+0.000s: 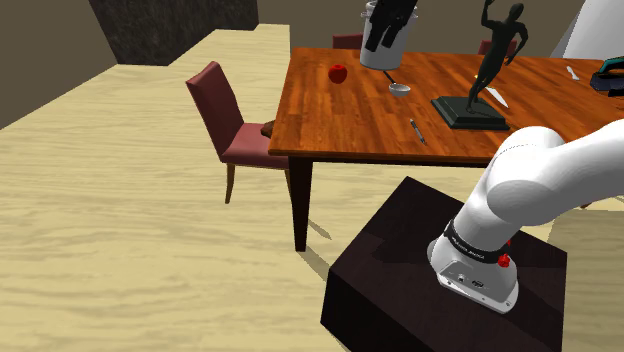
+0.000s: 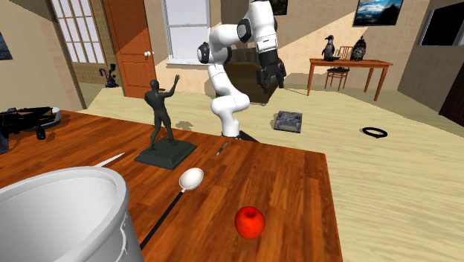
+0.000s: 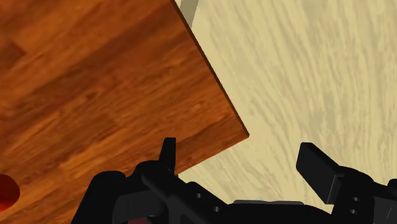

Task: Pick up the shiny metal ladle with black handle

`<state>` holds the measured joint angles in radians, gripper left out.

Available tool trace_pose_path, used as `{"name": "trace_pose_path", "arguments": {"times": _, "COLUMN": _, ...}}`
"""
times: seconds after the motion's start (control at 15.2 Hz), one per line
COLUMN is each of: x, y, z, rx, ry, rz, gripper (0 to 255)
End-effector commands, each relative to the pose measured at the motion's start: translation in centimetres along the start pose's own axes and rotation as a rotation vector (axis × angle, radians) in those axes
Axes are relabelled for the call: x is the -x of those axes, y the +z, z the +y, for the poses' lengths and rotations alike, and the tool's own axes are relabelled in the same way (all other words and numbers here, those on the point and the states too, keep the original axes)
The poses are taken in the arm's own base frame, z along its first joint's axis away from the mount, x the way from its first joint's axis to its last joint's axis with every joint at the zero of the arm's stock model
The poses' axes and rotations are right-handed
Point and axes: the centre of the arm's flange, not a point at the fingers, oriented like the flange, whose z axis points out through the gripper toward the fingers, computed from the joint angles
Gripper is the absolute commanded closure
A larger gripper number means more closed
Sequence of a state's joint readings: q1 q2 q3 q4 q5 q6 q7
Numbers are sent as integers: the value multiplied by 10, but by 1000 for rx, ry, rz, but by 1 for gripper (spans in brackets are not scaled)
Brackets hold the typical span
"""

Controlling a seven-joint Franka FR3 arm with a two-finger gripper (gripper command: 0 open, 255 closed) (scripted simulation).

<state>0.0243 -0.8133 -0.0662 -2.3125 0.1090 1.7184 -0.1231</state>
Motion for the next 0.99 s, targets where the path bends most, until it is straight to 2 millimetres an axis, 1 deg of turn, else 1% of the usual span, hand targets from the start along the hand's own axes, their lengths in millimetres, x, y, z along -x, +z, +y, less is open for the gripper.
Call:
{"name": "trace_pose_path", "arguments": {"times": 0.0, "x": 0, "y": 0, "z": 0, "rx": 0, "ry": 0, "rz": 0, "gripper": 0}}
{"name": "trace_pose_path", "arguments": {"times": 0.46, "x": -44, "y": 33, "z": 70, "rx": 31, "ry": 152, "rz": 0, "gripper": 0}}
{"name": "trace_pose_path", "arguments": {"times": 0.92, "x": -78, "y": 63, "z": 146, "rx": 63, "ry": 303, "rz": -1, "gripper": 0}}
